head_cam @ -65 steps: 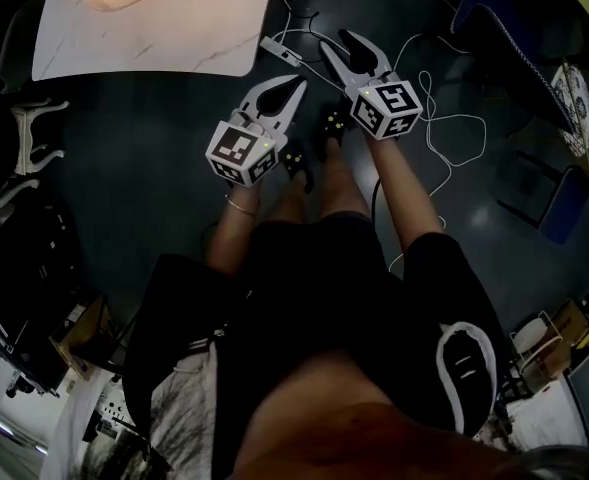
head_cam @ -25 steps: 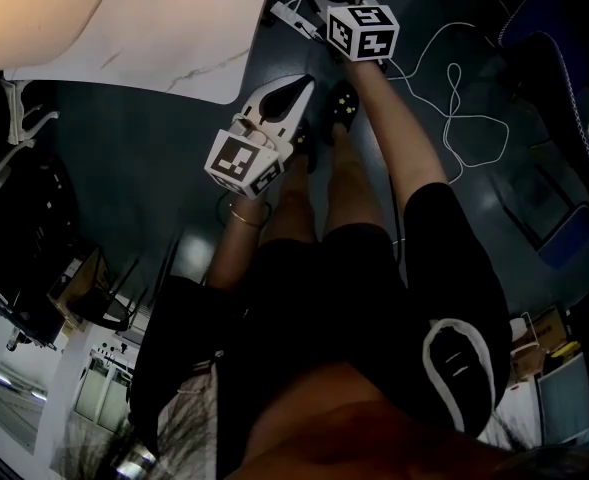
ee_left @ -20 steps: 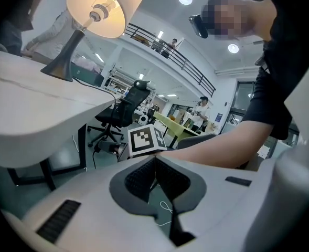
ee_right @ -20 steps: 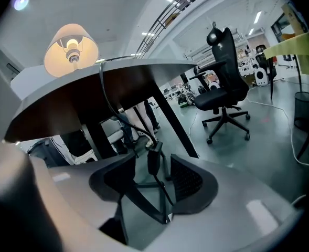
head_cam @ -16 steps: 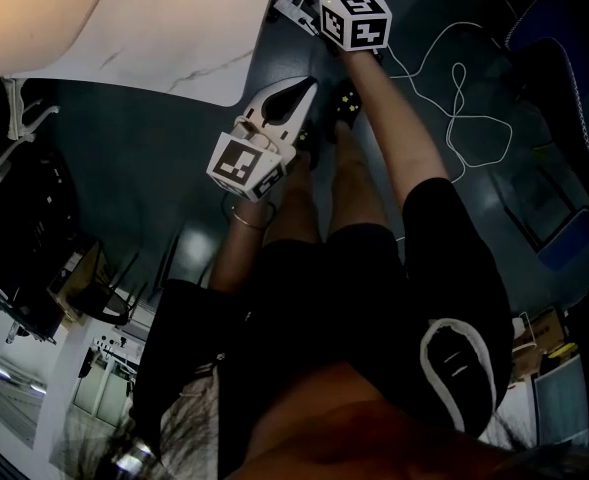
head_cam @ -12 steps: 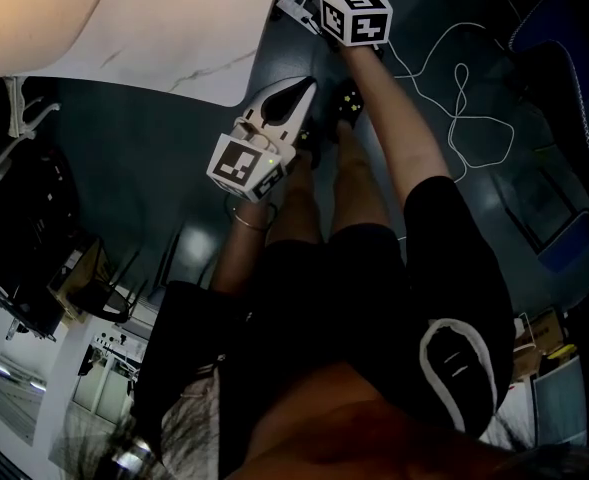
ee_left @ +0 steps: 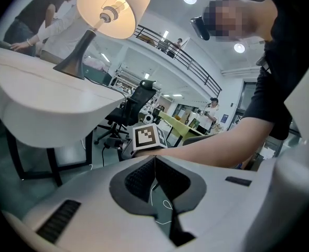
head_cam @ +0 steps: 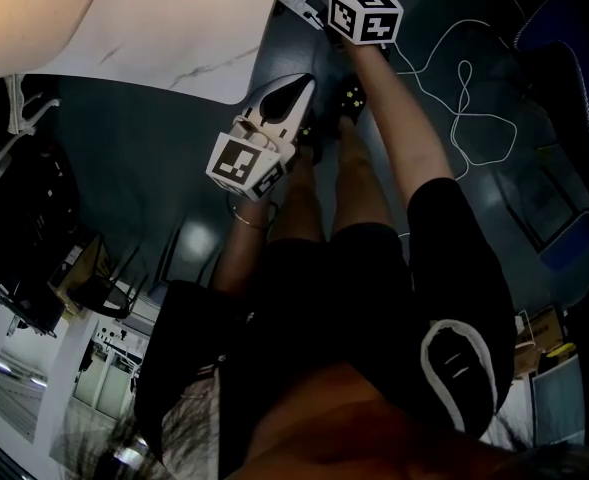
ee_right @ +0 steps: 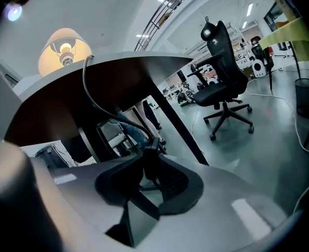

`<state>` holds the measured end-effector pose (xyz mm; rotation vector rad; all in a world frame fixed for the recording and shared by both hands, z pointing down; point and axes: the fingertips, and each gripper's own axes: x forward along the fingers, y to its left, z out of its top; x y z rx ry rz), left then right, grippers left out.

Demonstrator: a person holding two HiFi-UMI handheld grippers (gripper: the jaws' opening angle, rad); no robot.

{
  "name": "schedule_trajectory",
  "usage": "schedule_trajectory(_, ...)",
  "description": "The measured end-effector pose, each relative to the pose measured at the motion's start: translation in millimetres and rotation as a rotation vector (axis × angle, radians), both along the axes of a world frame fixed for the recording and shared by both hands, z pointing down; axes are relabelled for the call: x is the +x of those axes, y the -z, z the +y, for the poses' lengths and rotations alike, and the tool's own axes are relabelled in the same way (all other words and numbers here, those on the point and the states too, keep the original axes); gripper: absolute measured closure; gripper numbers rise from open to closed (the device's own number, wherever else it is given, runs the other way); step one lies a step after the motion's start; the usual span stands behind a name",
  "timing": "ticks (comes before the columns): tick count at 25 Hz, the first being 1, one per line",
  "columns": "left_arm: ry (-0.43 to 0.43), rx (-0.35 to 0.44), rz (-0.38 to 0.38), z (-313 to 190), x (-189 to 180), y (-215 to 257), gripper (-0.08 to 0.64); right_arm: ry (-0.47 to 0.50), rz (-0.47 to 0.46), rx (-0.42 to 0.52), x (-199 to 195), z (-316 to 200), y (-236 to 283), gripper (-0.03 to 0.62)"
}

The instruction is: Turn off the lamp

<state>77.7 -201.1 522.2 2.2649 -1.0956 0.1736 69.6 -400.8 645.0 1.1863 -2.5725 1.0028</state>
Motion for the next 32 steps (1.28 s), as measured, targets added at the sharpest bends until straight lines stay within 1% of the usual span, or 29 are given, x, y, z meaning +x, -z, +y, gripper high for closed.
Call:
schedule_trajectory(5,-0.027,0.003,-0.002,0,5,1,0.554,0.005,-0.030,0.001,5,13,5,0.514)
schedule_trajectory(9,-0.033,0.020,0.002,1,5,3,0.554,-0.002,-0.060,0.013,14,25,14,0.514)
schedule_trajectory(14,-0.040,0.018,-0.002,3,5,5,0.554,-0.008,-0.085,0.020,23,42,22,0.515)
schedule_trajectory(18,-0.047,0.026,-0.002,7,4,4,0.554,-0.014,-0.115,0.043,27,54,36,0.515)
schedule_trajectory(23,-0.047,0.042,-0.006,9,-1,5,0.554,0.008,-0.129,0.066,27,70,51,0.515)
schedule_trajectory(32,-0.061,0.060,-0.017,17,-7,11,0.554,0.046,-0.171,0.077,23,108,72,0.515)
